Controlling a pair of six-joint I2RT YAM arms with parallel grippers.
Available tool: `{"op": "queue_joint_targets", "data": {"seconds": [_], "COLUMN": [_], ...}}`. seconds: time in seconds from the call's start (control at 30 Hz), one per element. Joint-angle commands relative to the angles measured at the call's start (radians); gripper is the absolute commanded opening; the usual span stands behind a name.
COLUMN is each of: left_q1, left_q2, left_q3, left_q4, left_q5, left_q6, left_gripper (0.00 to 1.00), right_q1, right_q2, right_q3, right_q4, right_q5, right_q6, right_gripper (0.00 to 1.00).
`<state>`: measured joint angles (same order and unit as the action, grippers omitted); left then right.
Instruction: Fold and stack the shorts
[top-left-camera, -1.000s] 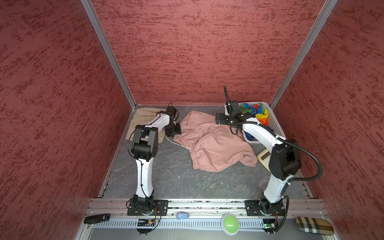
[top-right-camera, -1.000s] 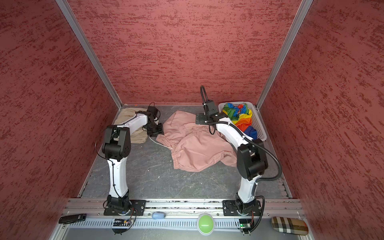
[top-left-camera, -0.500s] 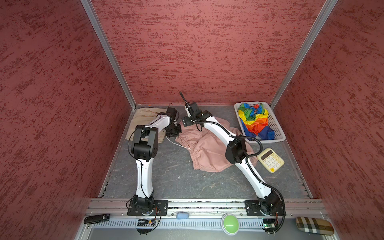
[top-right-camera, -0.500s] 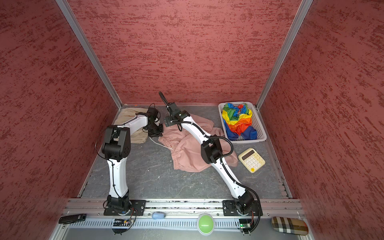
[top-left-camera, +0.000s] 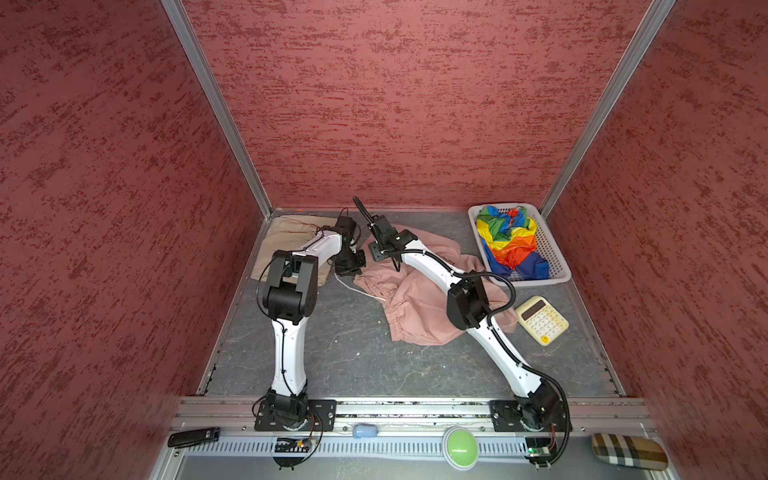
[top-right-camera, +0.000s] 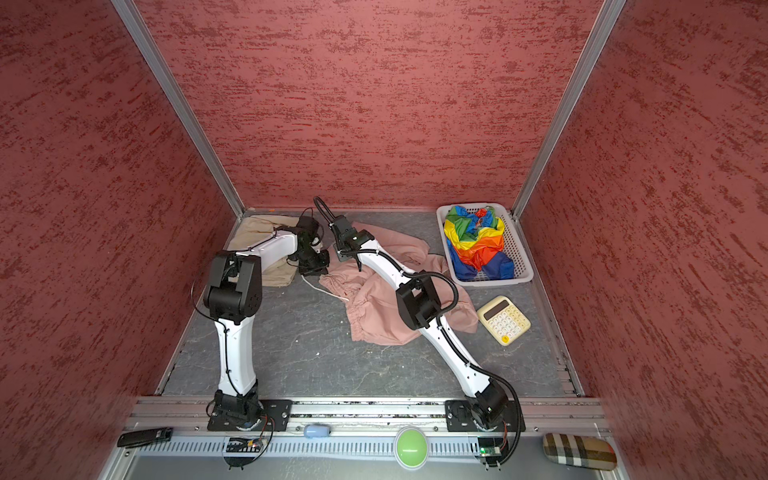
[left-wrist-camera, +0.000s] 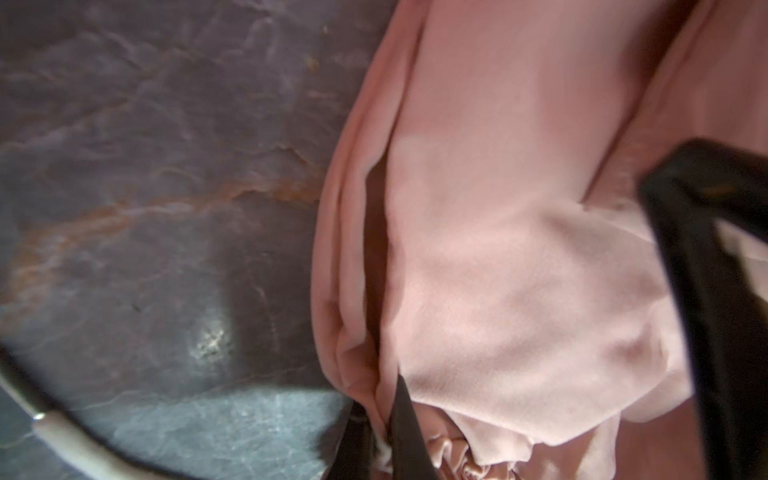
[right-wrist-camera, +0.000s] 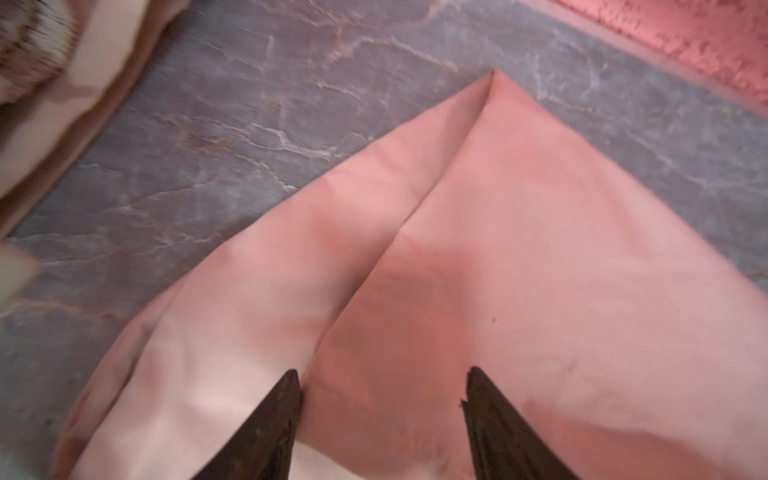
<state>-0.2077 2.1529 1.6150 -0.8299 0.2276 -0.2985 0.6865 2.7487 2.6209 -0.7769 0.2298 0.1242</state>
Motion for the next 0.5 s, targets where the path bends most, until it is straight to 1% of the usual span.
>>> {"op": "queue_joint_targets", "data": {"seconds": [0.0, 0.1, 0.23, 0.37, 0.47], "left_q1": [-0.009, -0.009, -0.010, -0.010, -0.009], "left_q2": [-0.028, -0.028, -0.028, -0.037, -0.043], "left_q3": [-0.017, -0.017, -0.015, -0.018, -0.020], "left_q4": [-0.008, -0.006, -0.008, -0.005, 0.005], "left_q5": [0.009, 0.007, 0.004, 0.003, 0.020], "left_q6": [0.004, 0.002, 0.005, 0.001, -0.009], "left_gripper": [0.00, 0.00, 0.00, 0.00, 0.00], "right_q1": [0.011, 0.019, 0.031, 0.034, 0.039], "right_q2": [0.034, 0.036, 0.003, -0.045, -0.047], "right_q3": [0.028, 0.030, 0.028, 0.020, 0.004], "right_q4": [0.023, 0.022, 0.026, 0.039, 0.068], "right_q5": [0.016, -0.007, -0.013, -0.027, -0.044], "right_q6": [-0.001, 0.009, 0.036, 0.084, 0.107], "right_gripper": [0.61, 0.62, 0.72, 0.74, 0.75]}}
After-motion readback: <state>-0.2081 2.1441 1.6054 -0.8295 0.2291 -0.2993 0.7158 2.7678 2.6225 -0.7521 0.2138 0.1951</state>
